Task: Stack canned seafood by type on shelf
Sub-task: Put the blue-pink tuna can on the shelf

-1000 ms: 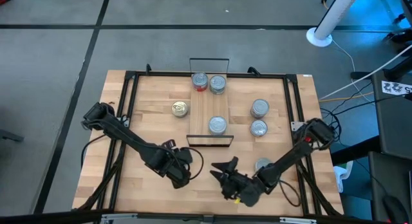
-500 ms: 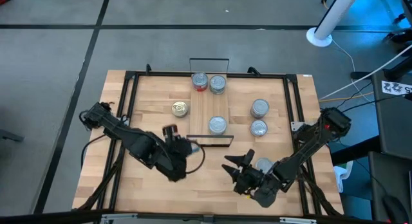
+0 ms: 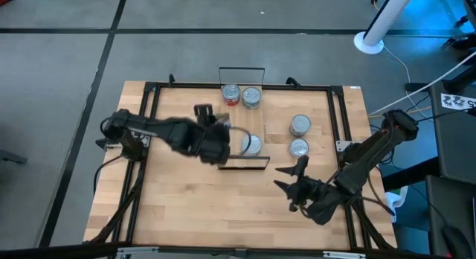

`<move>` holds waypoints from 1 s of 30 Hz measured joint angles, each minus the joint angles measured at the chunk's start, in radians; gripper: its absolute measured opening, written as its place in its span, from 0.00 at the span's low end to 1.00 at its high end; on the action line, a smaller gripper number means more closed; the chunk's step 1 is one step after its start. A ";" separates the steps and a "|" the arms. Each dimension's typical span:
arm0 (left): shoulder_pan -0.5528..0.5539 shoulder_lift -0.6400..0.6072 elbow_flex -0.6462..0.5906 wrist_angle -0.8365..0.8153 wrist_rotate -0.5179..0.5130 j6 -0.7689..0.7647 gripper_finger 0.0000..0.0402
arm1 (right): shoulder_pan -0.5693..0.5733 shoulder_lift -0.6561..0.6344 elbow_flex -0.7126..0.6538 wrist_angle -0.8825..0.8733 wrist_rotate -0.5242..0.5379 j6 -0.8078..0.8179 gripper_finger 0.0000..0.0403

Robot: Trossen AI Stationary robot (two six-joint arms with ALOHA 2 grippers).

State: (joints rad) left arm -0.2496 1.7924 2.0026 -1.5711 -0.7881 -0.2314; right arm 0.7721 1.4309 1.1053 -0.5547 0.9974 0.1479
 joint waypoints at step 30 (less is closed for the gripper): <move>0.342 -0.006 -0.333 0.414 0.291 0.501 0.46 | 0.000 -0.061 0.000 -0.338 -0.074 0.278 0.53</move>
State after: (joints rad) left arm 0.0920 1.7859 1.6698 -1.1572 -0.4969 0.2698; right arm 0.7719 1.3697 1.1053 -0.8925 0.9230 0.4264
